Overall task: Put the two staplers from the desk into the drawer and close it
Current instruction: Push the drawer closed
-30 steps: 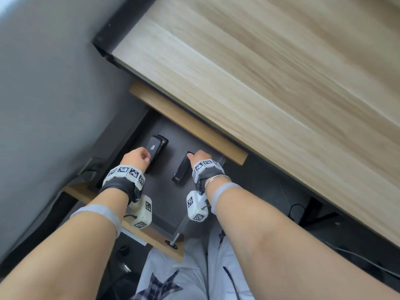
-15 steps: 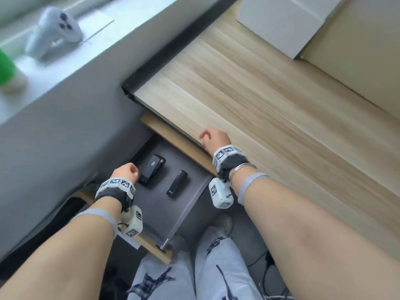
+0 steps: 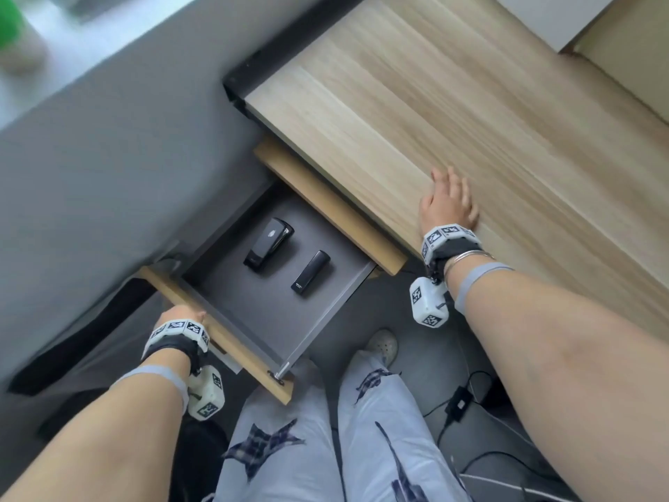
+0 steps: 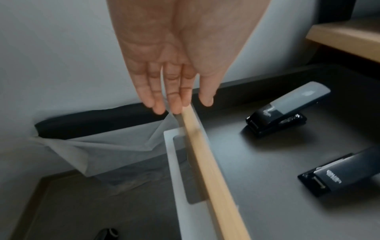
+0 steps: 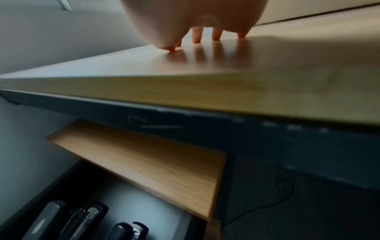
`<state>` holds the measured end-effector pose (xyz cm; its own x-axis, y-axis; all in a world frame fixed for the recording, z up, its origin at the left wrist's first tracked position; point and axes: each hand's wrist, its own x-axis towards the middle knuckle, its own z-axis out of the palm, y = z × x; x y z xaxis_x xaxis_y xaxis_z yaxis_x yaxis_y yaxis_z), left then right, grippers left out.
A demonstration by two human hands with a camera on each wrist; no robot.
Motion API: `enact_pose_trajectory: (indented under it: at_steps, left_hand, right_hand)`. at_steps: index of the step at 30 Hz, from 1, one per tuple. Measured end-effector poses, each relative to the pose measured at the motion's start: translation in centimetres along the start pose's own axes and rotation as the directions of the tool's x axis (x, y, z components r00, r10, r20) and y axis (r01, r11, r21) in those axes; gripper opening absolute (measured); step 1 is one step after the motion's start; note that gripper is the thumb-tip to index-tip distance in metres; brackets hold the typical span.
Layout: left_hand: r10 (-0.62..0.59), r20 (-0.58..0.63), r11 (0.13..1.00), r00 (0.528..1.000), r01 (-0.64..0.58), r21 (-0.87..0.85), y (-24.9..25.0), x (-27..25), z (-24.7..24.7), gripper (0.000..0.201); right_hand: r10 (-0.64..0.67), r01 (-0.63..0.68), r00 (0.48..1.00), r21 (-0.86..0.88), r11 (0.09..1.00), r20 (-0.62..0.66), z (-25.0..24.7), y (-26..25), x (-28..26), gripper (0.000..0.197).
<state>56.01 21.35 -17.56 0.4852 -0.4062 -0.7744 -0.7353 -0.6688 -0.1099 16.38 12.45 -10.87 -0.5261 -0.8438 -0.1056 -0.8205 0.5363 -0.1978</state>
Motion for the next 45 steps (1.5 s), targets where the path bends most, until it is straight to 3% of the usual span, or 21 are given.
enact_pose_trajectory:
  at_steps: [7, 11, 15, 19, 22, 25, 29, 34, 41, 45]
  left_hand:
    - [-0.008, 0.092, 0.999, 0.996, 0.003, 0.052, 0.3, -0.6, 2.5, 0.018]
    - [0.075, 0.13, 0.983, 0.989, -0.095, 0.155, 1.9, -1.4, 2.7, 0.041]
    - [0.034, 0.251, 0.955, 0.967, -0.105, 0.277, 3.5, -1.5, 1.9, 0.027]
    - [0.093, 0.243, 0.944, 0.966, -0.163, 0.286, 6.1, -1.9, 1.8, 0.02]
    - [0.157, 0.124, 0.972, 0.98, -0.175, 0.156, 8.2, -1.7, 2.0, 0.013]
    - [0.16, 0.034, 0.987, 0.987, -0.159, -0.037, 11.1, -2.6, 1.6, 0.038]
    - [0.192, 0.014, 0.977, 0.981, -0.189, -0.101, 15.2, -2.5, 1.2, 0.053]
    - [0.277, 0.022, 0.95, 0.961, -0.271, -0.153, 18.9, -2.3, 1.4, 0.059]
    - [0.307, -0.019, 0.905, 0.951, -0.298, -0.302, 22.8, -2.2, 2.3, 0.062]
    - [0.317, 0.008, 0.878, 0.949, -0.29, -0.382, 24.2, -1.8, 2.6, 0.092]
  right_hand:
    - [-0.024, 0.021, 0.997, -0.038, 0.999, -0.07, 1.4, 0.5, -0.2, 0.055]
    - [-0.036, 0.03, 0.993, -0.056, 0.998, -0.109, 1.6, 0.6, -0.3, 0.055]
    - [-0.045, 0.04, 0.992, -0.048, 0.998, -0.122, 1.6, 0.5, -0.3, 0.055]
    - [-0.051, 0.048, 0.996, -0.05, 0.998, -0.077, 1.3, 0.5, -0.4, 0.056]
    - [-0.093, 0.092, 0.995, -0.055, 0.994, -0.028, 0.5, 1.2, -0.2, 0.057]
    - [-0.151, 0.152, 0.988, -0.045, 0.987, 0.021, -0.1, 2.6, 0.2, 0.057]
    - [-0.207, 0.209, 0.978, -0.057, 0.976, 0.025, -0.3, 3.6, 0.2, 0.059]
    - [-0.215, 0.215, 0.977, -0.053, 0.975, 0.001, -0.1, 3.7, 0.2, 0.059]
    - [-0.222, 0.22, 0.974, -0.048, 0.974, -0.043, 0.2, 3.7, 0.1, 0.058]
    - [-0.224, 0.222, 0.971, -0.035, 0.974, -0.085, 0.3, 3.7, 0.0, 0.058]
